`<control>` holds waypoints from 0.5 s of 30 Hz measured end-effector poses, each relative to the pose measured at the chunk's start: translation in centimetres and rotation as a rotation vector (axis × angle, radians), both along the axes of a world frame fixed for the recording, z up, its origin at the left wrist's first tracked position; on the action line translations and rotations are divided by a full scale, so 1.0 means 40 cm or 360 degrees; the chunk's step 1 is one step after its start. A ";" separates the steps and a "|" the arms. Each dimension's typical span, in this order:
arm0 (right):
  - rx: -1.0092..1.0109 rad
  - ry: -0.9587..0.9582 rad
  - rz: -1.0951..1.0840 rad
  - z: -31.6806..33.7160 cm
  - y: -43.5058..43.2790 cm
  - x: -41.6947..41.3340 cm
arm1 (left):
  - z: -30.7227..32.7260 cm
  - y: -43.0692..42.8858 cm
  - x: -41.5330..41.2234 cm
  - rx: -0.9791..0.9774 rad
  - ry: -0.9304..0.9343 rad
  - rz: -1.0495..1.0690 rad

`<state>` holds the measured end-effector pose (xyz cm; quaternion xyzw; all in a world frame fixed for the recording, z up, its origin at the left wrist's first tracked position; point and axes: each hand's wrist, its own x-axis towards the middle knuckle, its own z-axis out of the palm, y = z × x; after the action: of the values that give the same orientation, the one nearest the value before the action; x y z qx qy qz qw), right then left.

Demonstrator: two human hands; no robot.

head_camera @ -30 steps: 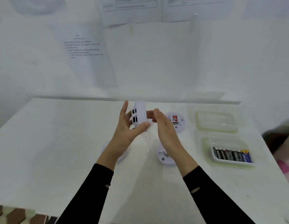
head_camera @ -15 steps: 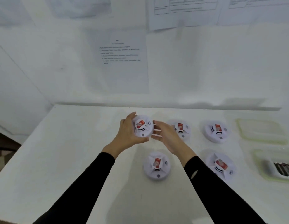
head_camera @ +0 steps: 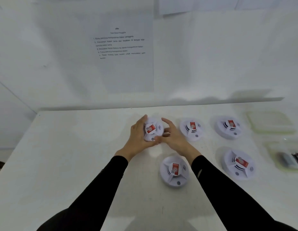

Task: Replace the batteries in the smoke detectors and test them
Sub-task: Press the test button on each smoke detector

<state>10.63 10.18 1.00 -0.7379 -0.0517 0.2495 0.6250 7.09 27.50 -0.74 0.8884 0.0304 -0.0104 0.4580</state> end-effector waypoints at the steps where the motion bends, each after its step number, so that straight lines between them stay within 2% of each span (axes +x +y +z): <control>1: 0.0022 0.0013 -0.0013 0.003 -0.004 0.002 | 0.002 0.002 -0.001 -0.0165 0.0053 0.0042; 4: 0.0095 0.0037 -0.0049 0.007 -0.011 0.005 | 0.018 0.000 -0.011 -0.0673 0.0180 0.0299; 7: 0.0128 0.0008 -0.0085 -0.001 -0.005 0.008 | 0.006 0.007 -0.013 -0.0889 0.0140 0.0404; 10: 0.0126 -0.0028 -0.0059 -0.002 0.000 0.013 | -0.022 0.011 -0.016 -0.0941 0.0046 0.0317; 15: 0.0062 -0.0125 -0.0087 0.004 0.012 0.008 | -0.040 0.009 -0.015 -0.0928 -0.0040 0.0396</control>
<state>10.94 10.65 1.17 -0.7360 -0.0609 0.2021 0.6433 6.48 27.84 -2.33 0.7091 0.1289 0.0484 0.6915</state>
